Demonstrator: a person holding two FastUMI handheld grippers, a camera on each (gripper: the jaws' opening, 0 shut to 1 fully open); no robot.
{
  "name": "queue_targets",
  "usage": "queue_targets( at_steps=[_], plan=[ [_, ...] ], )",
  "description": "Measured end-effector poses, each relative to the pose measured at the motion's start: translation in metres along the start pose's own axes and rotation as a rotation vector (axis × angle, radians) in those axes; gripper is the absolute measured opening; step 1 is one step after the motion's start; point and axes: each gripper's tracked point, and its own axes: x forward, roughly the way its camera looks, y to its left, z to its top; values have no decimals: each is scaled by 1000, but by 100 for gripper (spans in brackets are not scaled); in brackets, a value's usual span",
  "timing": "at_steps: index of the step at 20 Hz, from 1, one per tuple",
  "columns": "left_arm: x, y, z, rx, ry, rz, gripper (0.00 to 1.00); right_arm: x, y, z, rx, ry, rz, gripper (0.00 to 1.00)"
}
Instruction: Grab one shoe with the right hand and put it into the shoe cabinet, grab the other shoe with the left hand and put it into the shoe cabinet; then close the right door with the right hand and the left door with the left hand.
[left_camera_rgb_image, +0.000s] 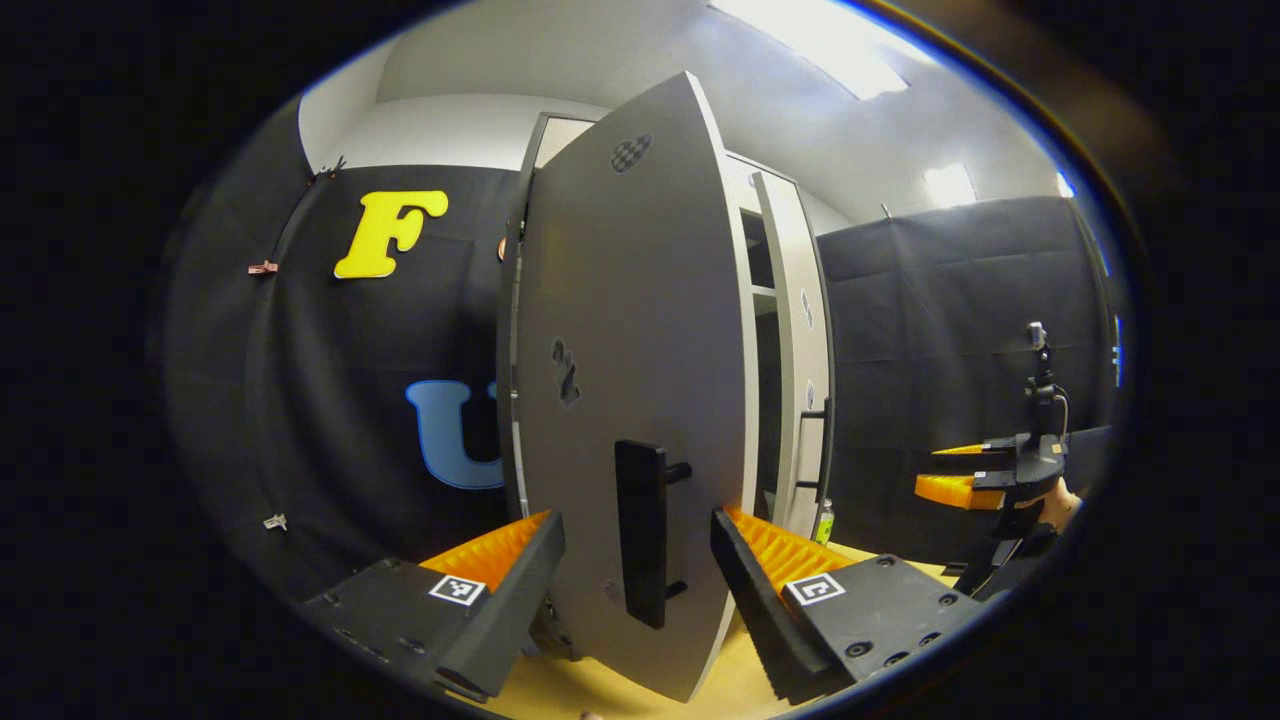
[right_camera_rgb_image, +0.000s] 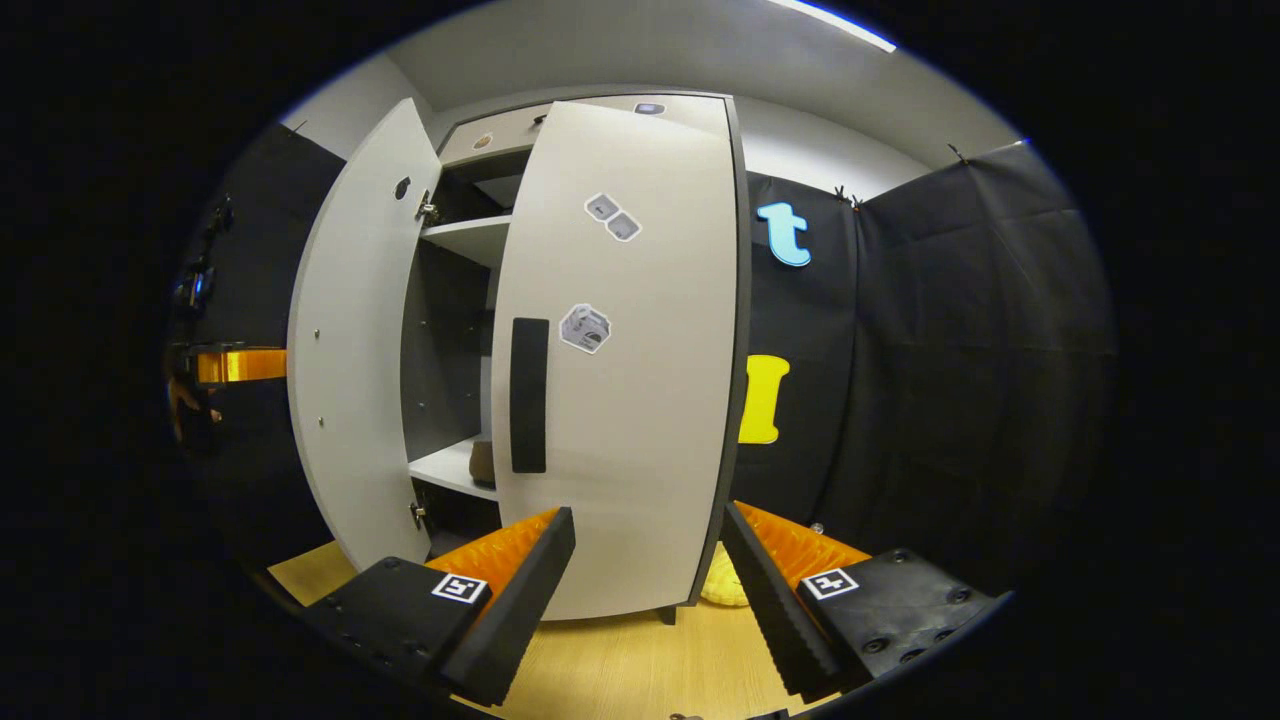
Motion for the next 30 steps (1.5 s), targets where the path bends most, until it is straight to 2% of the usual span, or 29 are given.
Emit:
queue_targets(
  at_steps=[4, 8, 10, 11, 16, 19, 21, 22, 25, 30],
  plan=[
    [37, -35, -7, -3, 7, -24, 93, 6, -35, 4, 23, 0, -30, 98],
    [79, -53, -21, 87, 36, 24, 95, 9, -64, 1, 34, 4, -51, 98],
    [99, -69, -23, 75, 26, 18, 95, 8, -75, 1, 38, 5, -52, 98],
    [103, -72, -23, 73, 22, 26, 92, 7, -80, 1, 35, 5, -54, 98],
    [96, -72, -22, 81, 19, 83, 93, 8, -84, 8, 50, -10, -18, 98],
    [72, -76, -14, 53, 2, 105, 96, 15, -63, 17, 58, -32, 44, 98],
    [51, -77, -9, 25, -8, 112, 93, 20, -38, 24, 61, -50, 102, 98],
    [40, -75, -8, 17, -12, 121, 96, 23, -25, 27, 61, -59, 132, 98],
    [10, -68, -5, -10, -24, 149, 96, 26, 16, 34, 64, -75, 209, 98],
    [-23, -53, -12, -50, -22, 167, 96, 18, 65, 40, 61, -88, 267, 98]
  ],
)
